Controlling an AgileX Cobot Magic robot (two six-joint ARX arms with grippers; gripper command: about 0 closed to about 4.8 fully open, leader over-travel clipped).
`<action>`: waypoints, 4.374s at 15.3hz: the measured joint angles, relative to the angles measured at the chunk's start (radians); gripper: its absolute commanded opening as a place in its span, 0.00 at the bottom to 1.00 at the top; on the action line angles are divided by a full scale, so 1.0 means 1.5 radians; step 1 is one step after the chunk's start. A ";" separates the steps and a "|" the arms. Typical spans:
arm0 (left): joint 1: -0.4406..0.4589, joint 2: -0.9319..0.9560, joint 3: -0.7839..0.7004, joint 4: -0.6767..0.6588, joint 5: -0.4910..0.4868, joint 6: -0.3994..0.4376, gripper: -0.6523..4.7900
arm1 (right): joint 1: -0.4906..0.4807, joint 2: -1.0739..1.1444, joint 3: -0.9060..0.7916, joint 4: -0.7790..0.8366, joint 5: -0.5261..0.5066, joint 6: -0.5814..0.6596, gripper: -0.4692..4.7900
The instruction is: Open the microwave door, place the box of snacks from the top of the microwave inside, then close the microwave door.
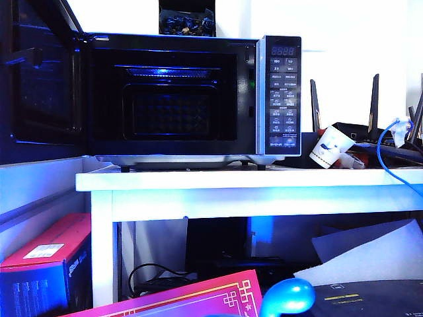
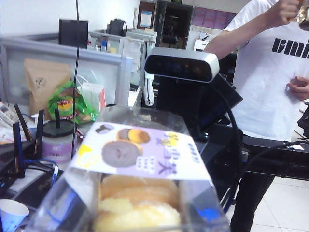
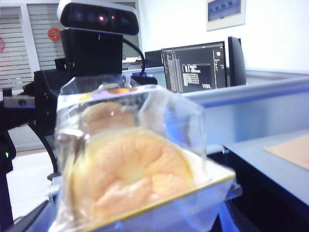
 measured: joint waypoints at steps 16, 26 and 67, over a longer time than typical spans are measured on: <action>0.000 0.001 0.001 -0.022 0.049 -0.011 0.56 | 0.092 0.022 0.014 -0.002 0.025 -0.003 0.62; 0.001 0.001 0.001 -0.018 0.045 -0.007 0.99 | 0.093 0.024 0.014 0.001 0.021 -0.015 0.62; 0.108 -0.037 0.002 -0.234 -0.376 0.153 1.00 | 0.200 0.251 0.014 -0.116 0.350 -0.352 0.63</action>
